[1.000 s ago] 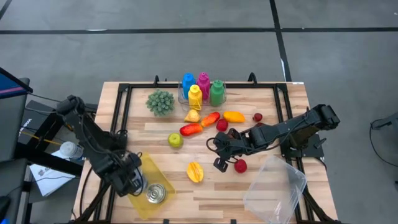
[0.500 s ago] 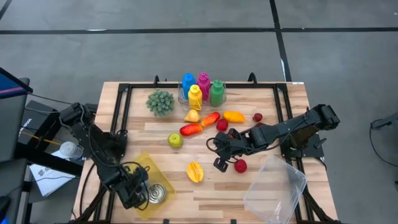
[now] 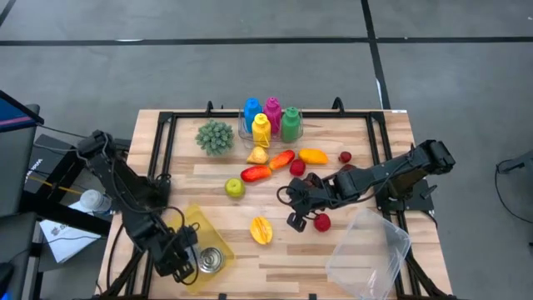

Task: Pick & Place Food Item
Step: Put the green apple into the white bin

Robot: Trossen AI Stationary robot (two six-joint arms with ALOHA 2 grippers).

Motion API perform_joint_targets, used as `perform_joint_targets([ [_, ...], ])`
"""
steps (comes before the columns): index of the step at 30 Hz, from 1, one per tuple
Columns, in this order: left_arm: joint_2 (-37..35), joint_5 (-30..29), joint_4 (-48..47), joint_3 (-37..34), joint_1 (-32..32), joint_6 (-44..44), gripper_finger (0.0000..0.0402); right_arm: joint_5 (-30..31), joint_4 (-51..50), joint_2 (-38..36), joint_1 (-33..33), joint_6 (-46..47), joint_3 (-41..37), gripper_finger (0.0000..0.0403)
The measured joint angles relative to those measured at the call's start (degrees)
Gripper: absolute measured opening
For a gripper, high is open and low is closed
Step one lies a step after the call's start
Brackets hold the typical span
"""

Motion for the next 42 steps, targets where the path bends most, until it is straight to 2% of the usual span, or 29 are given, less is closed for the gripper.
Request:
perform_joint_targets([
  [5, -5.45, -7.67, -8.3, 0.0, 1.05, -0.03, 0.0, 0.02, -0.46, 0.0, -0.07, 0.02, 0.0, 0.0008],
  [9, -11.9, -20.53, -10.81, 0.0, 3.21, 0.89, 0.0, -0.27, 0.08, 0.0, -0.04, 0.07, 0.0, 0.0008],
  [13, -19.42, -31.13, -7.98, 0.0, 6.61, 7.82, 0.0, -0.26, 0.25, 0.0, -0.07, 0.15, 0.0, 0.001],
  [17, -25.72, -36.54, -2.68, 0.0, 10.76, 19.13, 0.0009, -0.53, 1.4, 0.0, -0.07, 0.13, 0.03, 0.0036],
  [20, -29.57, -36.63, 3.63, 0.0, 13.57, 31.09, 0.0035, -0.59, 0.87, -0.61, 0.13, -1.08, 1.56, 0.0073],
  [23, -34.94, -36.59, 9.62, 0.0, 15.35, 38.92, 0.0076, 0.33, 0.12, -1.15, -0.26, -1.5, 4.48, 0.0119],
  [26, -41.42, -36.56, 12.07, 0.04, 16.48, 45.89, 0.0115, 1.12, -2.17, -1.66, -1.61, -2.78, 7.23, 0.0168],
  [29, -48.87, -36.5, 11.66, 0.04, 16.81, 50.31, 0.0133, 1.25, -3.93, -1.59, -3.56, -2.86, 8.76, 0.0206],
  [33, -57.33, -35.82, 11.11, 0.15, 16.81, 57.18, 0.011, 1.05, -3.35, -1.62, -5.31, -5.07, 11.14, 0.0227],
  [38, -63.77, -28.59, 10.47, -1.8, 16.79, 64.1, 0.0018, 1.01, -3.4, -1.62, -6.52, -7.41, 13.11, 0.0222],
  [42, -65.85, -23.7, 10.61, -5.59, 16.79, 64.47, 0.0009, 1.03, -3.45, -1.6, -7.48, -7.41, 13.22, 0.0213],
])
